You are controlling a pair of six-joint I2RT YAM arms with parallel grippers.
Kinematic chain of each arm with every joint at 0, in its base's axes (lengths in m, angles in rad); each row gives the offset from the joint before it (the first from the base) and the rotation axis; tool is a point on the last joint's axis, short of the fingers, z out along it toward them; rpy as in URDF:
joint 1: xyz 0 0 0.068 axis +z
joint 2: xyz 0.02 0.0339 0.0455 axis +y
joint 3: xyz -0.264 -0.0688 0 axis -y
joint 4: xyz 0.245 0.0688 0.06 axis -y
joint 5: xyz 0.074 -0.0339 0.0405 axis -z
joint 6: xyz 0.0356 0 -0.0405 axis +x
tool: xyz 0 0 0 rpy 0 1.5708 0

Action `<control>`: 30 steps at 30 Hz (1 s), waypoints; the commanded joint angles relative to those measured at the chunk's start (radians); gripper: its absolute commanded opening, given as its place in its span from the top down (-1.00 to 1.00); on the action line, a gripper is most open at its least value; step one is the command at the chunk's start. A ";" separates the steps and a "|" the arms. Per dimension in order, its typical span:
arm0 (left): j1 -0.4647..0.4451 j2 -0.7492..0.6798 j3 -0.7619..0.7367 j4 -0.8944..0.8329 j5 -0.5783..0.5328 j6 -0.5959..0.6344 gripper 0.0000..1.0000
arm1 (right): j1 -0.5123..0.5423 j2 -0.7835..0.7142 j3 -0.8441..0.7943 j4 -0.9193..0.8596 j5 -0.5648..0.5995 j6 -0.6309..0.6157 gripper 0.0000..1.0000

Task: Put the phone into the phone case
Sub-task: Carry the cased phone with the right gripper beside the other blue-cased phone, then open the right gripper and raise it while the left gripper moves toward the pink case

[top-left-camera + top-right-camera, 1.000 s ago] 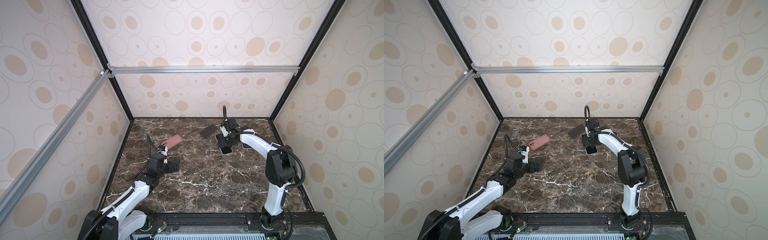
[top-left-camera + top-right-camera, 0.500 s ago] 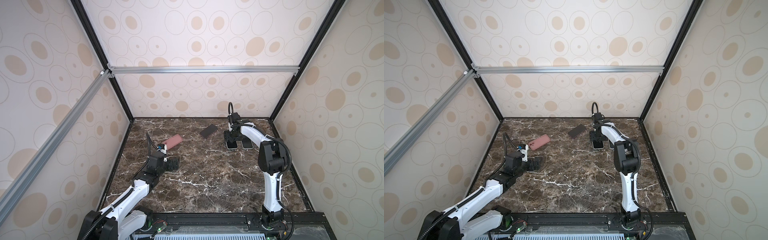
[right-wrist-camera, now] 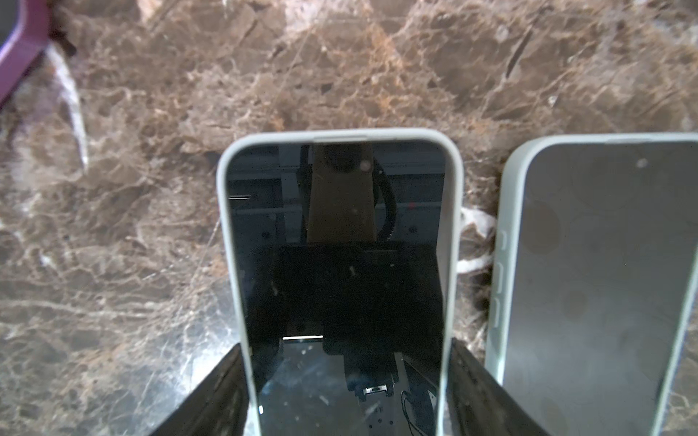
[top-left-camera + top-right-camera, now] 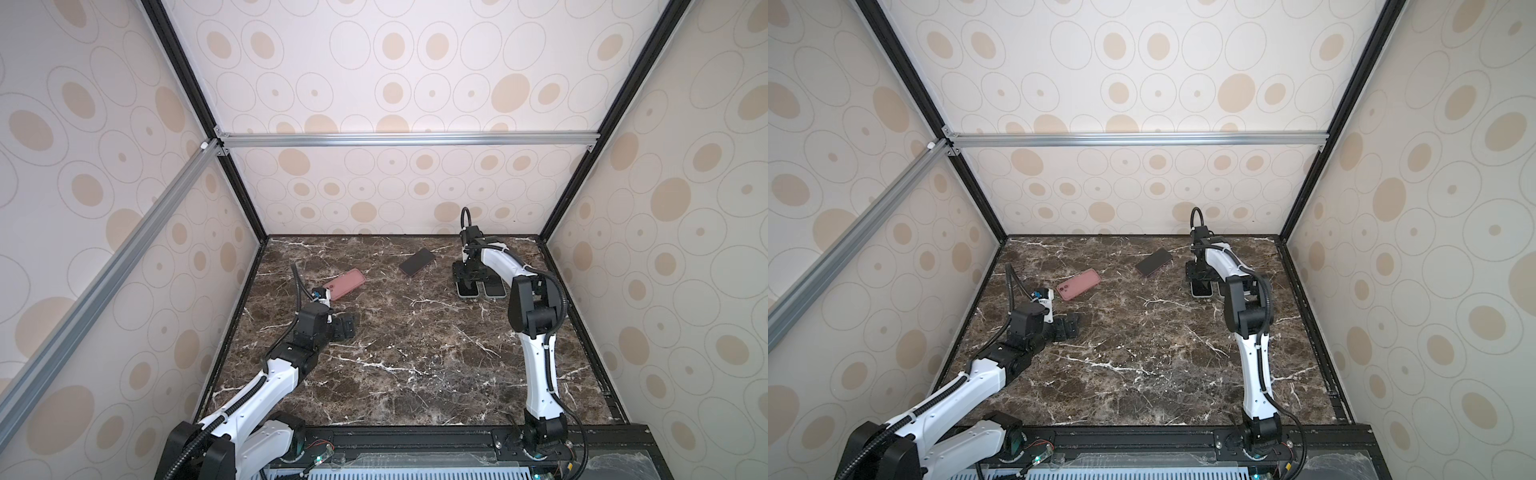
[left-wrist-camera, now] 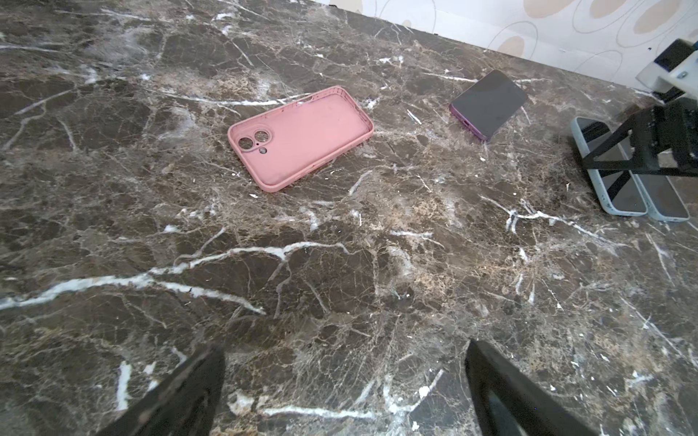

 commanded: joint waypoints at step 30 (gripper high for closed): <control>0.006 0.036 0.059 -0.060 -0.099 -0.026 -1.00 | -0.032 0.025 0.055 -0.066 -0.039 -0.002 -0.72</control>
